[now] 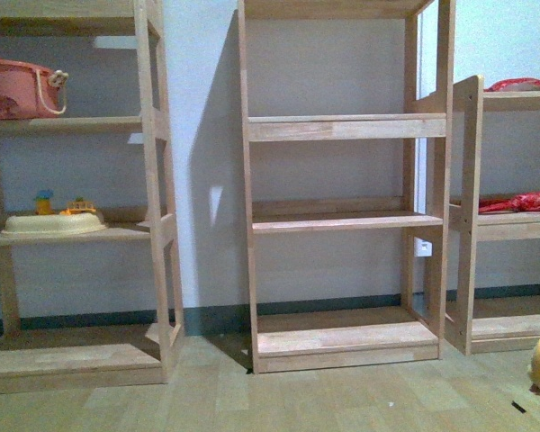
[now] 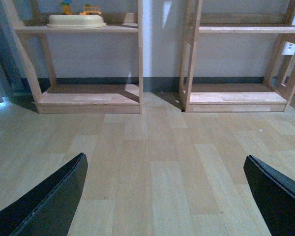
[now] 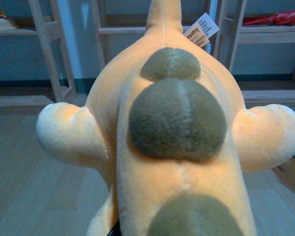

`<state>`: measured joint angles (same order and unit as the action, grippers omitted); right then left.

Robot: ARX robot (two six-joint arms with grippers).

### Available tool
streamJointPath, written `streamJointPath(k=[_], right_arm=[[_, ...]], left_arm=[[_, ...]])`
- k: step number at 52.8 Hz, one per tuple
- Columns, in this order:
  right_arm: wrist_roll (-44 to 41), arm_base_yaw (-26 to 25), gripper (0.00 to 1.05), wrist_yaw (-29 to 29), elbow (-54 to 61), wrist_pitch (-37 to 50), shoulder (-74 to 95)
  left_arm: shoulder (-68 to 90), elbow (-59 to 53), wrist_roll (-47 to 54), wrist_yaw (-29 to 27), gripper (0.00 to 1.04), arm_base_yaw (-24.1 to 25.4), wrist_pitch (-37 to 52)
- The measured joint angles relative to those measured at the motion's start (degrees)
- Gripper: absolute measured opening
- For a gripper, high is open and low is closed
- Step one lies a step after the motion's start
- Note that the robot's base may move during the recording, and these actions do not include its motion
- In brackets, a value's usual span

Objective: Put away toys

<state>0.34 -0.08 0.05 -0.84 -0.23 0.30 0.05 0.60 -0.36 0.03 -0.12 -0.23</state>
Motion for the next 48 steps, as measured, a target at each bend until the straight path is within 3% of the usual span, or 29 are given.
streamJointPath(k=[48], right_arm=[[-0.02, 0.00, 0.07, -0.20, 0.00, 0.00, 0.02]], left_arm=[[-0.02, 0.00, -0.02, -0.02, 0.98, 0.00, 0.00]])
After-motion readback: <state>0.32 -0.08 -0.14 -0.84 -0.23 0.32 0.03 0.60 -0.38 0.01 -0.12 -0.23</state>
